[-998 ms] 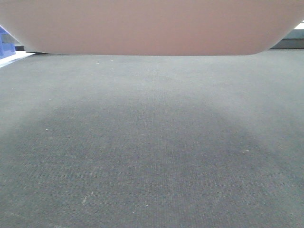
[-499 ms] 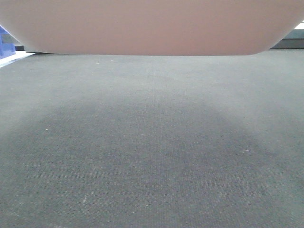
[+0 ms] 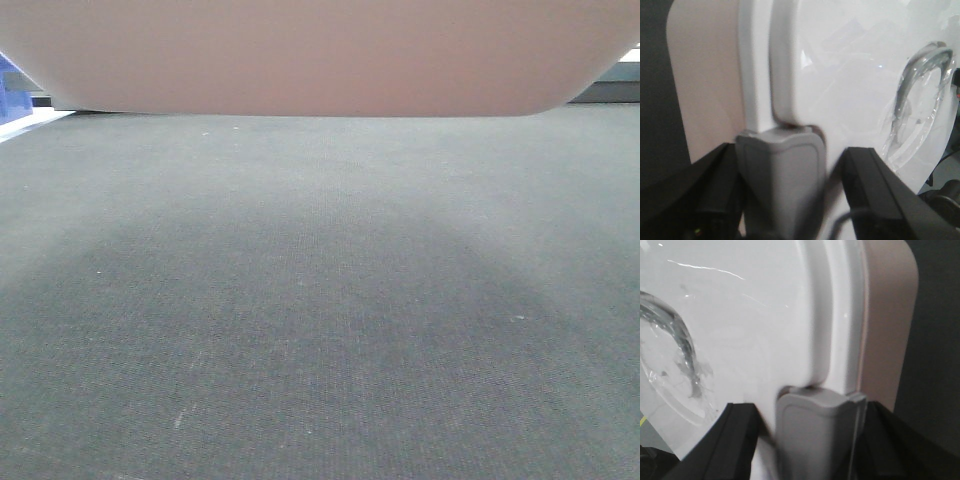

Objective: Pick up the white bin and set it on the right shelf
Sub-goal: 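Lift the pink bin off the table with both grippers, then hold the bin raised in both grippers while the base backs away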

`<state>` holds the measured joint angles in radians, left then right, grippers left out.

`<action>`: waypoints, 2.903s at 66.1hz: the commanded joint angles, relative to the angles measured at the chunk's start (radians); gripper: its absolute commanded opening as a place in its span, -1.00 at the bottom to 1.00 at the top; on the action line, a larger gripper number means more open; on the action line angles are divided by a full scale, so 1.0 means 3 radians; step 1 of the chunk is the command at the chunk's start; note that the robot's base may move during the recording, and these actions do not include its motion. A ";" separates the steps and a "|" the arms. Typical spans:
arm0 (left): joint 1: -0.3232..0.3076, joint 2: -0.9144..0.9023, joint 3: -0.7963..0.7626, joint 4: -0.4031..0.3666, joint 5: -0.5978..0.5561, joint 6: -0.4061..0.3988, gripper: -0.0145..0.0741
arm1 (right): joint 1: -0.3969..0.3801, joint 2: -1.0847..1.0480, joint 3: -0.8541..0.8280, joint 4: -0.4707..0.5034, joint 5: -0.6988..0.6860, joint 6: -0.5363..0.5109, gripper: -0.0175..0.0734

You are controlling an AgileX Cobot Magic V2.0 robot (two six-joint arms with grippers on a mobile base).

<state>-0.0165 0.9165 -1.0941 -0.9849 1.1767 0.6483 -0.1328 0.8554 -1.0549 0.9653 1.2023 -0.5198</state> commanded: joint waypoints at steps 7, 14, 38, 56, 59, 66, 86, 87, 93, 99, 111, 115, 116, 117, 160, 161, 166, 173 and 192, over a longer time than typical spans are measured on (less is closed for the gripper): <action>-0.0057 -0.0057 -0.0122 -0.0740 0.0158 0.0047 -0.06 | 0.0028 -0.0034 -0.0123 0.0640 0.0139 -0.0019 0.35; -0.0057 -0.0057 -0.0122 -0.0740 0.0158 0.0047 -0.06 | 0.0028 -0.0034 -0.0123 0.0640 0.0139 -0.0019 0.35; -0.0057 -0.0057 -0.0122 -0.0740 0.0158 0.0047 -0.06 | 0.0028 -0.0034 -0.0123 0.0640 0.0139 -0.0019 0.35; -0.0057 -0.0057 -0.0122 -0.0740 0.0158 0.0047 -0.06 | 0.0028 -0.0031 -0.0123 0.0640 0.0140 -0.0019 0.35; -0.0057 -0.0057 -0.0122 -0.0740 0.0158 0.0047 -0.06 | 0.0028 -0.0031 -0.0123 0.0640 0.0140 -0.0019 0.35; -0.0057 -0.0057 -0.0122 -0.0740 0.0158 0.0047 -0.06 | 0.0028 -0.0031 -0.0123 0.0640 0.0140 -0.0019 0.35; -0.0057 -0.0095 -0.0122 -0.0740 0.0171 0.0047 -0.06 | 0.0028 -0.0031 -0.0123 0.0640 0.0140 -0.0019 0.35; -0.0057 -0.0095 -0.0122 -0.0740 0.0171 0.0047 -0.06 | 0.0028 -0.0031 -0.0123 0.0640 0.0140 -0.0019 0.35; -0.0057 -0.0095 -0.0122 -0.0740 0.0171 0.0047 -0.06 | 0.0028 -0.0031 -0.0123 0.0640 0.0140 -0.0019 0.35; -0.0057 -0.0095 -0.0122 -0.0740 0.0171 0.0047 -0.06 | 0.0028 -0.0035 -0.0123 0.0640 0.0140 -0.0019 0.35; -0.0057 -0.0095 -0.0122 -0.0740 0.0171 0.0047 -0.06 | 0.0028 -0.0035 -0.0123 0.0640 0.0140 -0.0019 0.35; -0.0057 -0.0095 -0.0122 -0.0740 0.0171 0.0047 -0.06 | 0.0028 -0.0035 -0.0123 0.0640 0.0140 -0.0019 0.35; -0.0057 -0.0095 -0.0122 -0.0740 0.0171 0.0047 -0.06 | 0.0028 -0.0035 -0.0123 0.0640 0.0140 -0.0019 0.35; -0.0057 -0.0095 -0.0122 -0.0740 0.0171 0.0047 -0.06 | 0.0028 -0.0035 -0.0123 0.0640 0.0140 -0.0019 0.35; -0.0057 -0.0095 -0.0122 -0.0740 0.0171 0.0047 -0.06 | 0.0028 -0.0035 -0.0123 0.0640 0.0140 -0.0019 0.35; -0.0057 -0.0095 -0.0122 -0.0740 0.0171 0.0047 -0.06 | 0.0028 -0.0035 -0.0123 0.0640 0.0140 -0.0019 0.35; -0.0057 -0.0095 -0.0122 -0.0740 0.0171 0.0047 -0.06 | 0.0028 -0.0035 -0.0123 0.0640 0.0140 -0.0019 0.35; -0.0057 -0.0095 -0.0122 -0.0740 0.0171 0.0047 -0.06 | 0.0028 -0.0035 -0.0123 0.0640 0.0140 -0.0019 0.35; -0.0057 -0.0095 -0.0122 -0.0740 0.0171 0.0047 -0.06 | 0.0028 -0.0035 -0.0123 0.0640 0.0140 -0.0019 0.35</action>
<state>-0.0144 0.9048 -1.0941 -0.9872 1.1749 0.6483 -0.1328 0.8554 -1.0549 0.9653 1.2041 -0.5197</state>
